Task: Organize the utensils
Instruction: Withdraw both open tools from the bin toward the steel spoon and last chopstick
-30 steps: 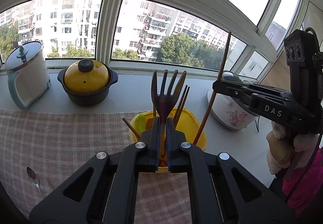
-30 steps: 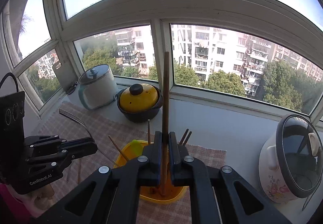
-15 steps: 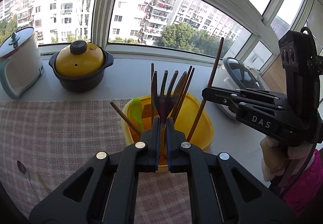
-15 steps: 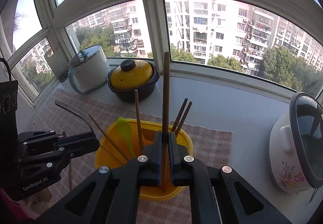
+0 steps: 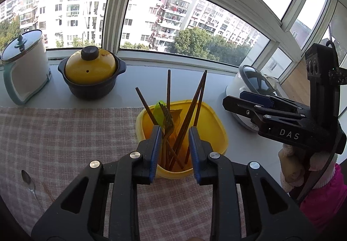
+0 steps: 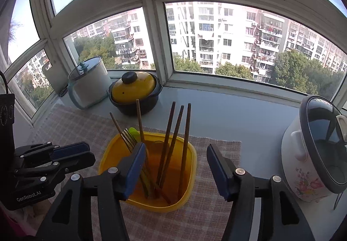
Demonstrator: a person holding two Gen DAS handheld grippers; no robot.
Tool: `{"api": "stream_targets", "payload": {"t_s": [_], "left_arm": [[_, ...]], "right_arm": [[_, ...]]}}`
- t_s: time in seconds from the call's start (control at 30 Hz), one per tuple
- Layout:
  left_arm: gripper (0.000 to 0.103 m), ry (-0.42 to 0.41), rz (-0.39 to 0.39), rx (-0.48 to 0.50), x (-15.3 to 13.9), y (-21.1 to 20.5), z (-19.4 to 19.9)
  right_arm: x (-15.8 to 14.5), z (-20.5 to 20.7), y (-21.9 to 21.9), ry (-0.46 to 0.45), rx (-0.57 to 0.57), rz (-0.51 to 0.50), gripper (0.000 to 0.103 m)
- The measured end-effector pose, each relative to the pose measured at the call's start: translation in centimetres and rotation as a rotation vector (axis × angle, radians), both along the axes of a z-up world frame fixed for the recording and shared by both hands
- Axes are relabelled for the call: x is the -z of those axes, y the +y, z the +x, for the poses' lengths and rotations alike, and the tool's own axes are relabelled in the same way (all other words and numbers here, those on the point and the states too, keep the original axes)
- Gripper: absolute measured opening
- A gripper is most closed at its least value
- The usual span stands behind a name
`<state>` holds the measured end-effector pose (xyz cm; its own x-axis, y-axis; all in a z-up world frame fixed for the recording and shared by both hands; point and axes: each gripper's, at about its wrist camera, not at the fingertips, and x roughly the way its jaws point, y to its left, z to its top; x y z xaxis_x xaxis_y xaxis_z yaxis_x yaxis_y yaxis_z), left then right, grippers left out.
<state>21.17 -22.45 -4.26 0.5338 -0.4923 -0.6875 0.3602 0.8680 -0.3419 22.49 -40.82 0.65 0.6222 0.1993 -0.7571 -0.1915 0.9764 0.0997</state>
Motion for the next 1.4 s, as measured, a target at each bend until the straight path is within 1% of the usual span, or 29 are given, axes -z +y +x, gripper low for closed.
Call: {"api": "stream_targets", "payload": {"t_s": [0.2, 0.3, 0.43, 0.5, 0.63, 0.7, 0.8, 0.9, 0.97, 1.0, 1.07, 1.13, 1.17, 1.3, 1.4], "left_arm": [[0.025, 0.005, 0.017, 0.023, 0.1, 0.4, -0.8], [0.025, 0.008, 0.019, 0.008, 0.2, 1.1, -1.4], [0.025, 0.011, 0.024, -0.021, 0.6, 2.7, -1.9], [0.025, 0.018, 0.029, -0.034, 0.8, 3.6, -2.3], [0.025, 0.030, 0.052, -0.072, 1.3, 6.0, -3.1], [0.025, 0.021, 0.068, -0.112, 1.6, 7.5, -3.7], [0.025, -0.005, 0.110, -0.165, 2.0, 9.7, -4.6], [0.025, -0.011, 0.151, -0.206, 2.7, 12.2, -5.5], [0.033, 0.005, 0.173, -0.238, 3.4, 14.2, -6.1], [0.040, 0.019, 0.175, -0.255, 3.8, 15.3, -6.3], [0.041, 0.047, 0.186, -0.286, 4.6, 17.2, -6.6], [0.041, 0.072, 0.210, -0.315, 5.4, 19.1, -6.9], [0.041, 0.087, 0.216, -0.330, 5.8, 20.0, -7.0], [0.041, 0.174, 0.189, -0.382, 7.6, 23.7, -7.1], [0.041, 0.207, 0.201, -0.400, 9.0, 25.5, -7.0]], "right_arm": [[0.1, -0.8, 0.3, -0.001, 0.006, -0.007, 0.067], [0.0, -1.3, 0.6, -0.002, 0.006, -0.008, 0.072], [0.0, -2.3, 1.1, -0.007, 0.008, -0.018, 0.073], [0.0, -2.8, 1.3, -0.009, 0.010, -0.016, 0.077], [0.0, -3.7, 2.3, -0.015, -0.006, -0.018, 0.083], [0.0, -4.2, 3.1, -0.015, -0.030, -0.023, 0.089], [0.4, -4.9, 4.6, -0.013, -0.074, -0.035, 0.090], [0.7, -5.5, 6.0, -0.016, -0.085, -0.039, 0.090], [0.9, -5.8, 6.8, -0.024, -0.087, -0.030, 0.090], [1.0, -6.0, 7.2, -0.027, -0.089, -0.024, 0.090], [1.3, -6.3, 8.0, -0.033, -0.096, -0.012, 0.091], [1.6, -6.6, 9.1, -0.037, -0.113, -0.006, 0.095], [1.8, -6.8, 9.7, -0.038, -0.128, -0.009, 0.099], [2.9, -7.3, 13.0, -0.025, -0.203, -0.062, 0.099], [3.9, -7.7, 15.4, -0.002, -0.250, -0.085, 0.099]]}}
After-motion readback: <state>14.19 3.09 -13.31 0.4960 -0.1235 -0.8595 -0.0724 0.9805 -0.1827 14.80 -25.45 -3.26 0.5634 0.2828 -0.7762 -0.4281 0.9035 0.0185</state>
